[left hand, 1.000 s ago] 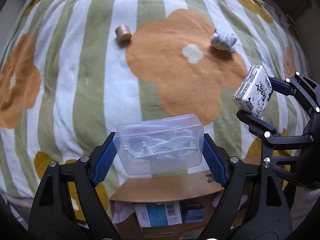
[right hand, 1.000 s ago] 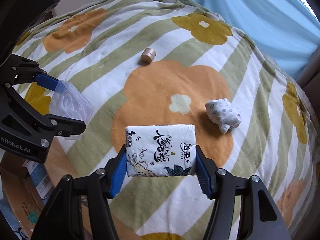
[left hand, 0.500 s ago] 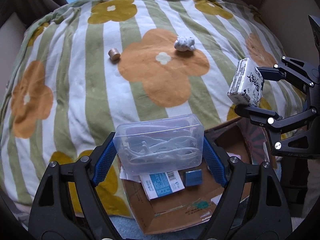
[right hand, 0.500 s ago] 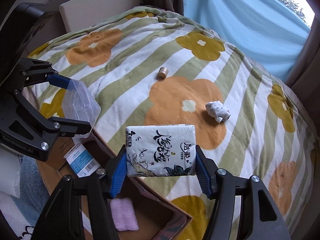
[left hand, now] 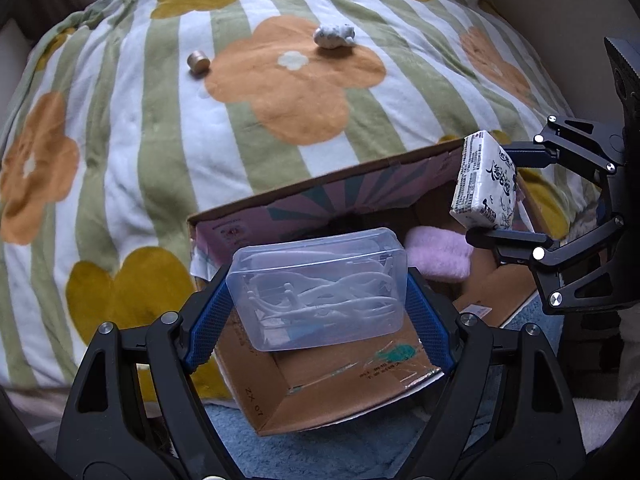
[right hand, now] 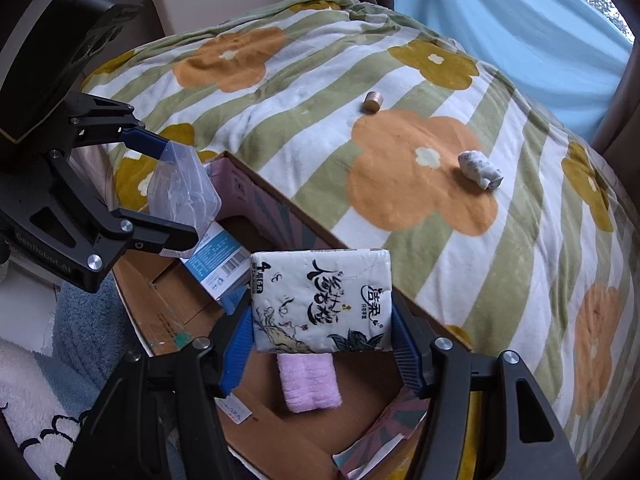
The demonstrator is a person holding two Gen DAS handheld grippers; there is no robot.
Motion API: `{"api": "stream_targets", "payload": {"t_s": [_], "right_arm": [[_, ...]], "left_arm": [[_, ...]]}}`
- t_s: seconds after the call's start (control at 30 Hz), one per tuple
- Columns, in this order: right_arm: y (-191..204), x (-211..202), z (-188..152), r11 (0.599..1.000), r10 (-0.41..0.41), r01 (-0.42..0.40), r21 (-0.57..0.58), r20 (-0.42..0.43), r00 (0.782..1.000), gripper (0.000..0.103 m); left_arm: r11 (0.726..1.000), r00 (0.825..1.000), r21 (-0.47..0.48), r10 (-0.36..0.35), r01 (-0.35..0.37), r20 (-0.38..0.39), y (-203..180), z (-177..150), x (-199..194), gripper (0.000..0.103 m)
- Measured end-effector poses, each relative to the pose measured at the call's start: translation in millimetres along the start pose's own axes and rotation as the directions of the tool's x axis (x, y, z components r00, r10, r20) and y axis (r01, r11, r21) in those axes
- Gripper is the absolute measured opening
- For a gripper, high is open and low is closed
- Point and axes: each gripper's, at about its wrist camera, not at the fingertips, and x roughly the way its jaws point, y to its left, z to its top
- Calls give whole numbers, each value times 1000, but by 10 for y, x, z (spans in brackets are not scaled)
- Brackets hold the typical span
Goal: Organize objects
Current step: 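Carry the clear case and tissue pack over the cardboard box, then open both tools to drop the case and tissue pack into the box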
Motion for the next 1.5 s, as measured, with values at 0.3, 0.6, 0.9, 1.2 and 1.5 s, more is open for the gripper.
{"api": "stream_targets", "payload": {"t_s": [0.3,0.6,0.9,1.2,1.5], "right_arm": [[76,230,-282,999,24,-22,27,-57,998,58],[79,229,-285,999,14,-11,50,-66,998,58],[60,291,-333,994,66,-58,96,-79,995,68],[55,294,-425,992,73,-65,108,-74,995,102],[45,264,-429,992,62,-54,118,-65,996,102]], "left_arm": [[1000,999,-9,-12,12,-40,-26,-253,213,81],[1000,1000,24,10,-9,-22,-119,-252,175,81],[996,998,68,56,-57,23,-198,-267,179,103],[998,998,62,15,-18,61,-181,-332,122,103],[999,994,44,-21,17,111,-180,-354,13,103]]}}
